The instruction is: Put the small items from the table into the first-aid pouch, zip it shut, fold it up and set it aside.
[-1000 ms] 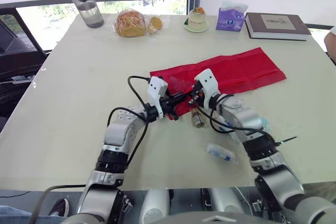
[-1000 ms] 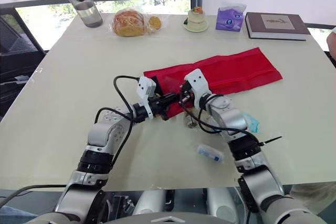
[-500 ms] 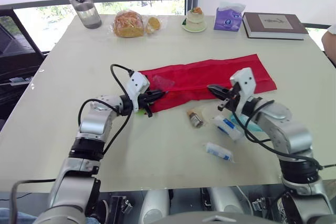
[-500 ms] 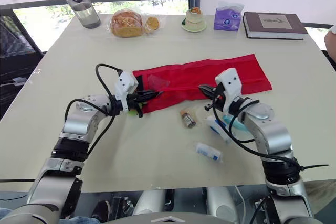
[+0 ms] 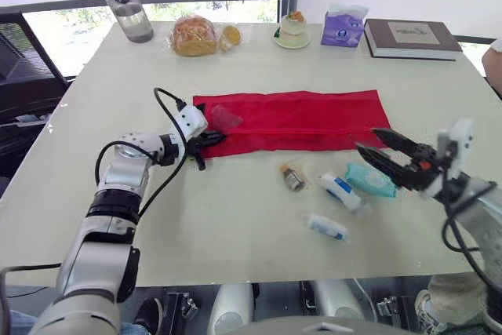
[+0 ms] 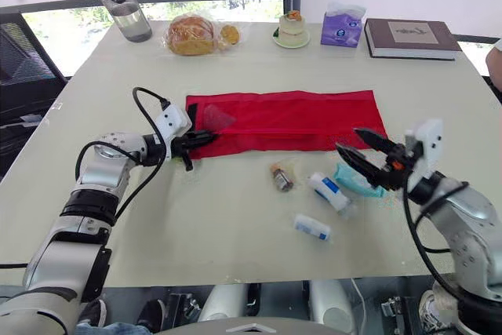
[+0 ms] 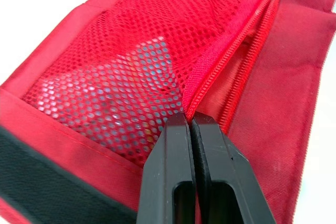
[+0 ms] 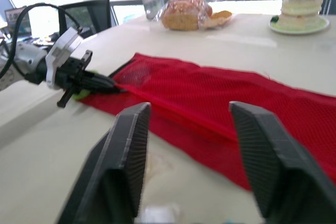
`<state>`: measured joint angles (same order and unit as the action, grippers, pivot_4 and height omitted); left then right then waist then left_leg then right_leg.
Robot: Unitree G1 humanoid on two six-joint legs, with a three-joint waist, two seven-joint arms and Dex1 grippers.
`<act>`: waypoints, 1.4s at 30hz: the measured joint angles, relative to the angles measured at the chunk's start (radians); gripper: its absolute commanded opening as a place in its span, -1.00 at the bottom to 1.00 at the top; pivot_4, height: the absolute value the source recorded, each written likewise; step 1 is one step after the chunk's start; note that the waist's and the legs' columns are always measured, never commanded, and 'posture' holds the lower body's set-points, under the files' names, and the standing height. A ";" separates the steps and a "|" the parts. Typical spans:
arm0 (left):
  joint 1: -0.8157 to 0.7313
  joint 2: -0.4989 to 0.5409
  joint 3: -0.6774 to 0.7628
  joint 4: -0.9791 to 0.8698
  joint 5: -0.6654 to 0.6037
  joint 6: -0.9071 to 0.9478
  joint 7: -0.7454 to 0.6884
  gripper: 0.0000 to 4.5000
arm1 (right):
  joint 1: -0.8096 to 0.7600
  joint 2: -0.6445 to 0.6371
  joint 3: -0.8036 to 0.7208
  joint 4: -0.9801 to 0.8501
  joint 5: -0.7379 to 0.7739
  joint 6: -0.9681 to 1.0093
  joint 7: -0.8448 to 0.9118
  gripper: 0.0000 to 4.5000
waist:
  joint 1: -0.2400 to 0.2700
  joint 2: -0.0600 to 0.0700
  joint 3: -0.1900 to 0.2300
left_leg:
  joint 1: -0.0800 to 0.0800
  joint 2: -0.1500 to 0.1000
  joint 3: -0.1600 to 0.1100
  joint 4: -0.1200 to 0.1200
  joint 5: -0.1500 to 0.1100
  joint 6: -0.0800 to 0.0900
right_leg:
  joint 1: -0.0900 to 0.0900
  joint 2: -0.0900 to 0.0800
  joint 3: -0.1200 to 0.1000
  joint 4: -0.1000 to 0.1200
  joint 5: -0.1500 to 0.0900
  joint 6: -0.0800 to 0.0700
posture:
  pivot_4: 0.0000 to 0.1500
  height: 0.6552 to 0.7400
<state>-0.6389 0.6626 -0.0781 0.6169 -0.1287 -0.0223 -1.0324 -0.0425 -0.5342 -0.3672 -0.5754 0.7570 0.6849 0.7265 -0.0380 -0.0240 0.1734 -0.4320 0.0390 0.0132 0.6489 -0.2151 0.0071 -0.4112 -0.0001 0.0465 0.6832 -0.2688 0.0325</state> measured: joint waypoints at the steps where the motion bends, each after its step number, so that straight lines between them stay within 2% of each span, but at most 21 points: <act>1: 0.000 0.000 0.000 -0.002 0.000 0.000 0.000 -1.00 | 0.005 -0.015 -0.018 -0.005 0.021 0.000 0.018 0.89 | -0.001 0.000 0.000 | 0.000 0.000 0.000 0.000 0.000 0.000 | 0.000 0.000 0.000 0.000 0.000 0.000 | 1.00 1.00; 2: 0.000 0.000 0.000 -0.003 0.000 0.001 0.000 -1.00 | 0.007 -0.018 -0.022 -0.006 0.027 -0.001 0.022 0.96 | -0.001 0.000 0.000 | 0.001 0.000 0.000 0.000 0.000 0.000 | 0.000 0.000 0.000 0.001 0.000 0.000 | 1.00 1.00; 6: 0.003 0.002 0.000 -0.015 0.003 0.005 -0.007 -1.00 | 0.031 -0.079 -0.056 -0.006 0.060 -0.029 0.088 0.96 | 0.001 0.000 0.000 | 0.001 0.000 0.000 0.002 0.000 0.000 | 0.000 0.000 0.000 0.002 0.000 0.000 | 1.00 1.00; 8: 0.003 0.002 -0.001 -0.018 0.008 0.006 -0.008 -1.00 | 0.029 -0.126 -0.088 0.049 0.049 -0.070 0.130 0.96 | 0.002 0.000 0.000 | 0.001 0.000 0.000 0.003 0.000 0.000 | 0.000 0.000 0.000 0.003 0.000 0.000 | 1.00 1.00; 11: 0.002 0.002 0.002 -0.019 0.008 0.011 -0.008 -1.00 | 0.025 -0.138 -0.090 0.065 0.067 -0.077 0.149 0.96 | 0.002 0.000 0.000 | 0.001 0.000 0.000 0.002 0.000 0.000 | 0.000 0.001 0.000 0.004 0.000 0.000 | 1.00 1.00; 14: 0.001 0.004 0.011 -0.019 0.008 0.014 -0.001 -0.62 | 0.029 -0.155 -0.082 0.061 0.114 -0.072 0.170 1.00 | 0.002 0.000 0.000 | 0.001 0.000 0.000 0.002 0.000 0.000 | 0.000 0.001 0.000 0.004 0.000 0.000 | 1.00 1.00; 15: 0.000 0.011 0.023 -0.019 0.008 0.018 -0.001 -0.34 | 0.036 -0.156 -0.071 0.060 0.121 -0.072 0.171 1.00 | 0.002 0.000 0.000 | 0.001 0.000 0.000 0.003 0.000 0.000 | 0.000 0.001 0.000 0.004 0.000 0.000 | 1.00 1.00; 17: 0.000 0.014 0.032 -0.021 0.007 0.025 -0.002 -0.19 | 0.038 -0.156 -0.068 0.060 0.121 -0.073 0.170 1.00 | 0.002 0.000 0.000 | 0.001 0.000 0.000 0.003 0.000 0.000 | 0.000 0.001 0.000 0.005 0.000 0.000 | 1.00 1.00; 18: 0.003 0.017 0.041 -0.040 -0.009 0.046 -0.018 -0.02 | 0.038 -0.156 -0.063 0.060 0.121 -0.077 0.169 1.00 | 0.003 0.000 0.000 | 0.000 0.000 0.000 0.003 0.000 0.000 | 0.000 0.000 0.000 0.005 0.000 0.000 | 1.00 1.00; 23: 0.032 0.033 0.091 -0.171 -0.106 0.103 -0.102 0.98 | 0.045 -0.156 -0.059 0.060 0.122 -0.085 0.167 1.00 | 0.005 0.000 0.000 | 0.000 0.000 0.000 0.003 0.000 0.000 | 0.000 0.000 0.000 0.005 0.000 0.000 | 1.00 1.00; 27: 0.033 0.020 0.109 -0.264 -0.167 0.171 -0.128 0.98 | 0.063 -0.153 -0.057 0.063 0.120 -0.100 0.165 1.00 | 0.009 0.000 0.000 | 0.001 0.000 -0.001 0.004 0.000 0.000 | 0.000 0.000 0.000 0.006 0.000 0.000 | 1.00 1.00; 30: -0.021 -0.066 0.054 -0.258 -0.131 0.136 -0.105 0.98 | 0.044 -0.144 -0.029 0.064 0.119 -0.106 0.158 1.00 | 0.026 -0.001 0.000 | 0.001 -0.002 0.000 0.007 0.000 0.000 | 0.001 0.001 0.000 0.006 0.000 0.001 | 1.00 1.00; 33: -0.082 -0.133 -0.017 -0.161 -0.054 0.065 -0.078 0.98 | 0.027 -0.143 -0.013 0.065 0.119 -0.108 0.156 1.00 | 0.027 -0.001 0.000 | 0.001 -0.002 0.000 0.007 0.001 0.001 | 0.001 0.001 0.000 0.007 0.000 0.002 | 1.00 1.00; 37: -0.201 -0.191 -0.105 0.062 0.073 -0.110 -0.055 0.98 | 0.027 -0.143 -0.009 0.070 0.118 -0.111 0.152 1.00 | 0.025 -0.001 0.000 | 0.001 -0.003 0.000 0.007 0.000 0.001 | 0.001 0.002 0.001 0.007 0.001 0.001 | 1.00 1.00; 40: -0.295 -0.228 -0.139 0.271 0.168 -0.232 0.022 0.98 | 0.038 -0.143 -0.009 0.064 0.107 -0.121 0.128 1.00 | 0.025 -0.001 0.000 | 0.000 -0.003 0.000 0.007 0.000 0.001 | 0.001 0.003 0.001 0.007 0.001 0.001 | 1.00 1.00; 42: -0.330 -0.235 -0.160 0.349 0.214 -0.294 0.066 0.98 | 0.054 -0.146 -0.011 0.050 0.085 -0.130 0.112 1.00 | 0.025 -0.001 0.000 | 0.000 -0.003 0.000 0.007 0.000 0.001 | 0.000 0.003 0.001 0.007 0.000 0.002 | 1.00 1.00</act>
<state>-0.9685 0.4272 -0.2382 0.9656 0.0851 -0.3167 -0.9667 0.0120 -0.6797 -0.3784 -0.5256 0.8418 0.5550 0.8384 -0.0134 -0.0247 0.1735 -0.4319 0.0363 0.0133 0.6555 -0.2146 0.0078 -0.4110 0.0025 0.0475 0.6899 -0.2684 0.0342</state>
